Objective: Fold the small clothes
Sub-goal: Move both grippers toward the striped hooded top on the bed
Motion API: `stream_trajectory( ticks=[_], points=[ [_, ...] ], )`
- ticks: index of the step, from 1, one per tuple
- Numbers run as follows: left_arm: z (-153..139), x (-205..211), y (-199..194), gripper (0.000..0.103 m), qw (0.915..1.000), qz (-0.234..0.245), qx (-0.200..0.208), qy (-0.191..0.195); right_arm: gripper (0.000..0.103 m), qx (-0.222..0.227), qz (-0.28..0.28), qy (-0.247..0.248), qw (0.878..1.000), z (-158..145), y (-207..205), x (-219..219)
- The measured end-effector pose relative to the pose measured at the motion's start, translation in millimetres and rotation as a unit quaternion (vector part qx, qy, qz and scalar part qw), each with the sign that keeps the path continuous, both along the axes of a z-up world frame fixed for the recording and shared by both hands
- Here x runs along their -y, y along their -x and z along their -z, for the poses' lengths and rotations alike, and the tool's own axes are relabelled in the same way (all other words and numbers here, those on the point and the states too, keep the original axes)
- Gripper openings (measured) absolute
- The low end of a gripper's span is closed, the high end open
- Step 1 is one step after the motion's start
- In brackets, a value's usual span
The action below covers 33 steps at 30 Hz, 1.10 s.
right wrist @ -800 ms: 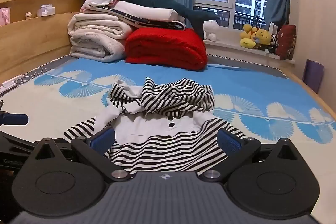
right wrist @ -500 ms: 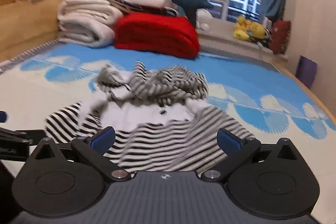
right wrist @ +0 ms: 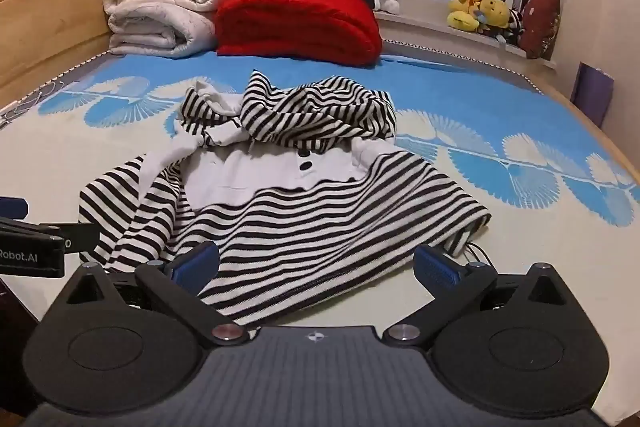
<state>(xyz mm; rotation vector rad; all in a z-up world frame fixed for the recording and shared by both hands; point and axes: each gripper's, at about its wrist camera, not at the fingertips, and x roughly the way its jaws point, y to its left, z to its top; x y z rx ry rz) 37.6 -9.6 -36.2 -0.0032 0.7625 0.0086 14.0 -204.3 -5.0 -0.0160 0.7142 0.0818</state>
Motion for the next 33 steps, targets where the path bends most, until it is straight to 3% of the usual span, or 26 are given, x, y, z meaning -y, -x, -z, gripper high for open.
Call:
stream_trajectory(
  ticks=[29,33],
  points=[
    [3.3,5.0,-3.8,0.102,0.9999,0.008,-0.009,0.000,0.102,-0.015,-0.010,0.006,1.000,4.0,-9.6,-8.7],
    [3.7,6.1,-3.3,0.102,0.9999,0.008,-0.010,-0.004,0.102,-0.020,-0.003,-0.016,1.000,3.3,-10.5,-3.1]
  ],
)
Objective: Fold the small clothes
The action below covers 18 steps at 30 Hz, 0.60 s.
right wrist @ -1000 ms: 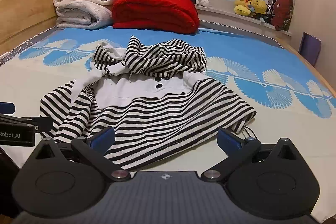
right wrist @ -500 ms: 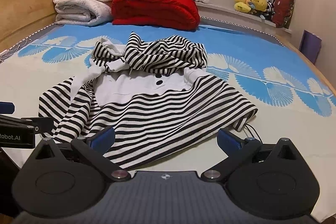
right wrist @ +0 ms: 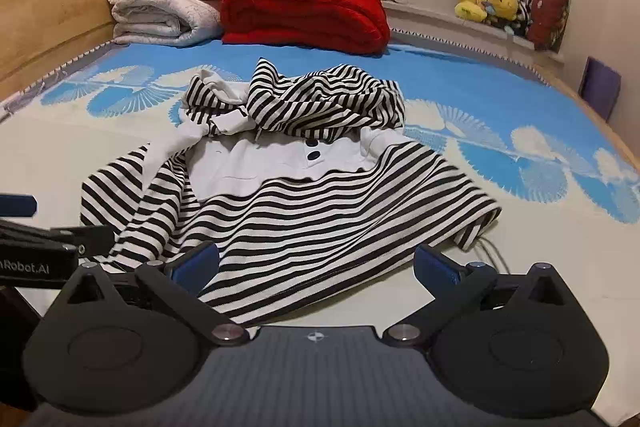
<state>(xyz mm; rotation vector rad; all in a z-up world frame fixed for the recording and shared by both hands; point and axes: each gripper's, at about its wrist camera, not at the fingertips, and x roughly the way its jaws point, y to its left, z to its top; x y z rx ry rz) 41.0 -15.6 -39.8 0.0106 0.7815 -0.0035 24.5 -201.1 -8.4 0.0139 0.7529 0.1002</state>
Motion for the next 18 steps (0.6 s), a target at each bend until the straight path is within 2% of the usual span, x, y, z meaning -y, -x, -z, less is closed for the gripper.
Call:
stream_trajectory(
  ticks=[6,11,13,14,15,16,17,18],
  points=[
    [-14.4,2.9,0.9,0.098,0.9994,0.029,0.016,-0.010,0.102,0.004,0.016,-0.022,1.000,-7.4,-0.4,9.0],
    [-48.3,1.6,-19.5,0.077,0.9946,0.092,0.047,-0.010,0.100,0.022,0.003,-0.051,0.998,-19.0,-3.3,17.6],
    [-57.4,0.7,-38.8,0.063,0.9910,0.122,0.054,-0.010,0.092,0.025,0.002,-0.070,0.997,-24.7,-9.6,23.9],
    [-59.5,-0.9,-48.8,0.059,0.9897,0.132,0.054,-0.010,0.090,0.026,0.001,-0.077,0.997,-27.7,-14.7,27.4],
    [-60.6,-2.5,-60.1,0.050,0.9882,0.143,0.055,-0.014,0.084,0.027,0.002,-0.083,0.996,-30.5,-19.9,32.1],
    [-60.2,-4.1,-71.0,0.041,0.9862,0.154,0.057,-0.021,0.075,0.029,0.004,-0.092,0.995,-33.2,-25.9,37.2],
    [-58.4,-5.5,-82.3,0.038,0.9839,0.166,0.060,-0.031,0.069,0.033,0.004,-0.101,0.994,-35.9,-32.6,43.5],
    [-55.3,-7.9,-92.1,0.033,0.9821,0.174,0.062,-0.038,0.056,0.037,0.002,-0.106,0.994,-38.0,-41.3,50.5]
  ],
)
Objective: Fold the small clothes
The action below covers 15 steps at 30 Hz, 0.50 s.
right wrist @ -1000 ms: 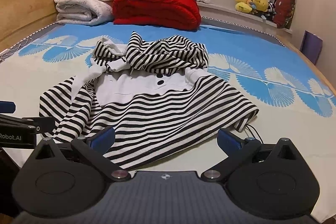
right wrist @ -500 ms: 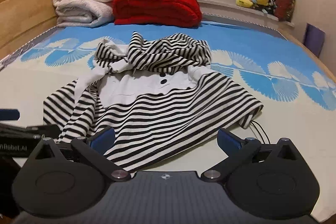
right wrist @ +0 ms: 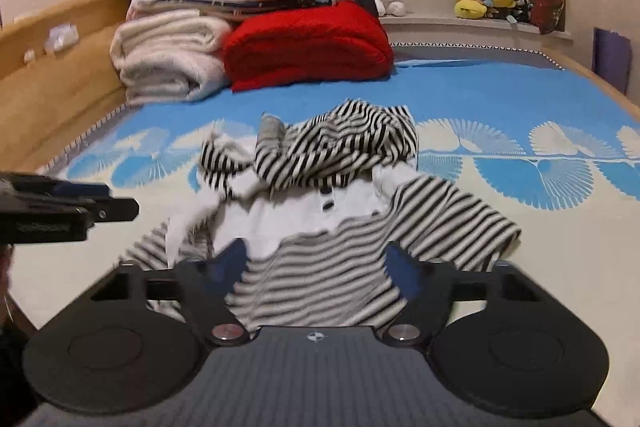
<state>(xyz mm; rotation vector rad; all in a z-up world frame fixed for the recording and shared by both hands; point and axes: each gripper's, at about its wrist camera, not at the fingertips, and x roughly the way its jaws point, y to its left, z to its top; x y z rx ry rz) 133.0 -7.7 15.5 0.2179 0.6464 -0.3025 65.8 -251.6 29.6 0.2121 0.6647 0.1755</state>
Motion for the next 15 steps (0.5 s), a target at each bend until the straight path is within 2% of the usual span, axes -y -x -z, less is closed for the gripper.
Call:
stream_trajectory(
  ticks=[1,3,4,6,7,8,10,12,13,15],
  points=[
    [5.2,-3.3,-10.6,0.029,1.0000,0.006,0.002,-0.003,0.042,0.004,0.000,0.002,1.000,-0.8,-8.9,5.7],
    [20.6,-13.8,-27.6,0.029,1.0000,0.009,-0.002,0.000,0.028,0.007,0.004,0.011,1.000,1.0,-28.7,17.9],
    [31.5,-18.8,-35.3,0.029,1.0000,0.006,-0.007,0.000,0.028,0.007,0.007,0.015,1.000,4.2,-40.5,24.6],
    [51.7,-23.7,-59.6,0.029,0.9975,-0.029,-0.062,-0.021,0.028,-0.005,0.016,0.029,0.999,16.5,-66.9,39.4],
    [55.8,-27.2,-70.4,0.029,0.9955,-0.049,-0.080,-0.013,0.028,-0.012,0.023,0.038,0.999,24.4,-79.9,46.9],
    [58.9,-32.0,-81.2,0.029,0.9930,-0.062,-0.100,0.007,0.031,-0.021,0.034,0.051,0.998,33.4,-93.5,54.1],
    [65.1,-37.6,-96.7,0.031,0.9885,-0.075,-0.127,0.031,0.058,-0.042,0.059,0.067,0.995,54.5,-122.1,73.3],
    [73.1,-38.8,-108.2,0.032,0.9850,-0.083,-0.148,0.030,0.073,-0.069,0.085,0.081,0.991,80.0,-148.1,94.7],
    [77.3,-37.7,-113.7,0.039,0.9834,-0.084,-0.159,0.026,0.078,-0.084,0.095,0.087,0.988,91.4,-157.8,101.9],
    [85.4,-35.2,-117.6,0.058,0.9814,-0.082,-0.173,0.015,0.079,-0.116,0.112,0.094,0.982,114.9,-174.5,118.7]
  ],
)
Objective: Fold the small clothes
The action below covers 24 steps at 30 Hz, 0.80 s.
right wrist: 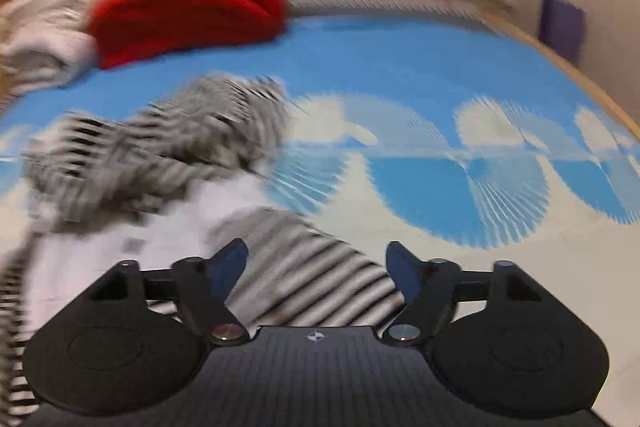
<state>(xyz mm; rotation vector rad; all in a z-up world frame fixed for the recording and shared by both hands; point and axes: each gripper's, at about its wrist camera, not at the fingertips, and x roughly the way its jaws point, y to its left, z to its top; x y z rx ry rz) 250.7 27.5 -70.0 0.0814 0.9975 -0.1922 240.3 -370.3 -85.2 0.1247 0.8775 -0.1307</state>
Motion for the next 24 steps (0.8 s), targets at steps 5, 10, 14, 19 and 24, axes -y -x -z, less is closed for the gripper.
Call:
stream_trajectory(
  ticks=[5,10,14,19,24],
  points=[
    [29.7,-0.2,-11.4,0.064,0.9970,-0.002,-0.047,-0.062,0.074,-0.059,0.011,-0.051,0.997,42.2,-17.5,24.4],
    [45.4,-8.0,-22.8,0.017,0.9950,-0.008,-0.078,-0.061,0.002,-0.069,-0.007,-0.040,0.997,44.8,-11.7,22.5],
    [42.0,-9.8,-23.6,0.007,0.9945,-0.019,-0.064,-0.081,0.002,-0.059,0.019,-0.048,0.997,17.8,12.9,47.2],
    [29.9,-11.2,-16.3,0.005,0.9952,-0.004,-0.047,-0.085,0.000,-0.100,-0.023,-0.037,0.994,2.6,71.7,78.6],
    [25.8,-14.2,5.6,0.005,0.9948,0.055,-0.062,-0.060,0.000,-0.196,-0.034,-0.046,0.979,6.7,134.8,109.4]
  ],
)
